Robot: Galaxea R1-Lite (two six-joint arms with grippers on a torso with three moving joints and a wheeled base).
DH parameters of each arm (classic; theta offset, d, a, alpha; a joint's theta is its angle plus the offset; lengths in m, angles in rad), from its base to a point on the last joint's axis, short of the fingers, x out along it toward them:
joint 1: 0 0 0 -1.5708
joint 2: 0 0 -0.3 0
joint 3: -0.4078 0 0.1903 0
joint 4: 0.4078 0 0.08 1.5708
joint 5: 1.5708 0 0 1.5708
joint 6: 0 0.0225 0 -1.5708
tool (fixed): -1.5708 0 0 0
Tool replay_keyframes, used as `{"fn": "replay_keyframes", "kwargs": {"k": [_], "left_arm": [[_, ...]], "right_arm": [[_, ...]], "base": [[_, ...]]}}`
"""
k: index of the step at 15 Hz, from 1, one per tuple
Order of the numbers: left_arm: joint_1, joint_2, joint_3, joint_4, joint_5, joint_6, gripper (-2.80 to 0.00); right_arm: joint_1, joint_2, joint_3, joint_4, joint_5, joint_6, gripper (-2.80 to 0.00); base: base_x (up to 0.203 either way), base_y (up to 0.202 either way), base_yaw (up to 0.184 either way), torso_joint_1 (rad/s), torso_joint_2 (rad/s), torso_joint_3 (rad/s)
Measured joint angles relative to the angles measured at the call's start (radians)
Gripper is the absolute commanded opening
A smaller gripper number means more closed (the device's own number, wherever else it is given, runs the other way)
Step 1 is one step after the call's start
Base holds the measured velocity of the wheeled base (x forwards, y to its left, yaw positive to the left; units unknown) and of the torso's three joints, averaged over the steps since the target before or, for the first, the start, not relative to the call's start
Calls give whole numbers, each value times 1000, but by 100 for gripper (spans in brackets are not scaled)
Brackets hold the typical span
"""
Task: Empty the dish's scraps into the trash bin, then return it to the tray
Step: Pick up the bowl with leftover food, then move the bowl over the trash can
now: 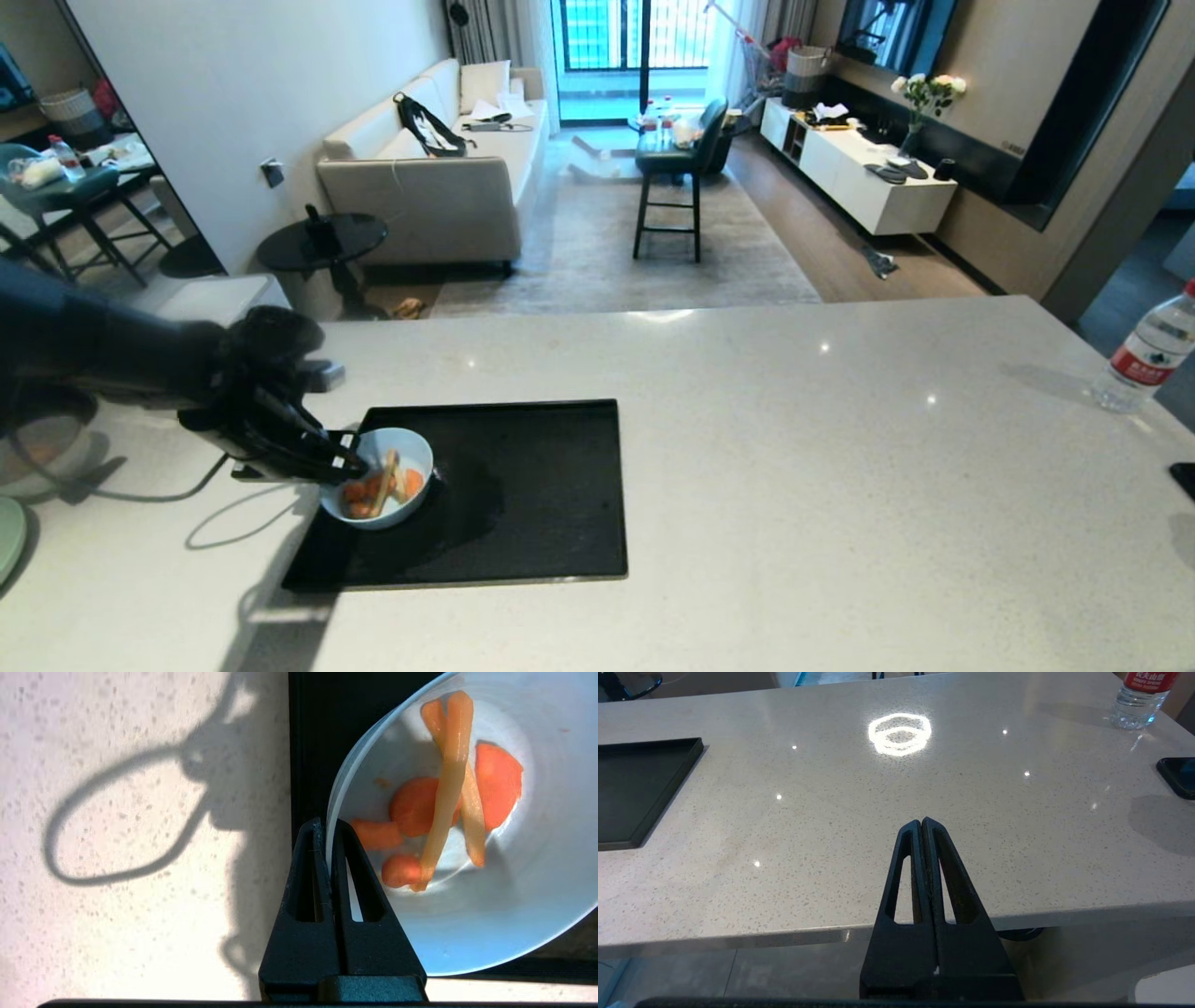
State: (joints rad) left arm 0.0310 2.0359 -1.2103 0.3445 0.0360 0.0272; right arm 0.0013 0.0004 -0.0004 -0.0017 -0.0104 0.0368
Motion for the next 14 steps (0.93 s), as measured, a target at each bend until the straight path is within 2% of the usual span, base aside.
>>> {"fn": "replay_keyframes", "kwargs": {"k": [11, 14], "left_arm": [[5, -187, 189, 2, -14, -13, -280], [31, -262, 229, 25, -73, -28, -280]], "right_arm": [[0, 0, 0, -1, 0, 0, -280], [0, 0, 0, 0, 0, 0, -280]], "base": [[0, 0, 0, 0, 0, 0], [0, 0, 0, 0, 0, 0]]}}
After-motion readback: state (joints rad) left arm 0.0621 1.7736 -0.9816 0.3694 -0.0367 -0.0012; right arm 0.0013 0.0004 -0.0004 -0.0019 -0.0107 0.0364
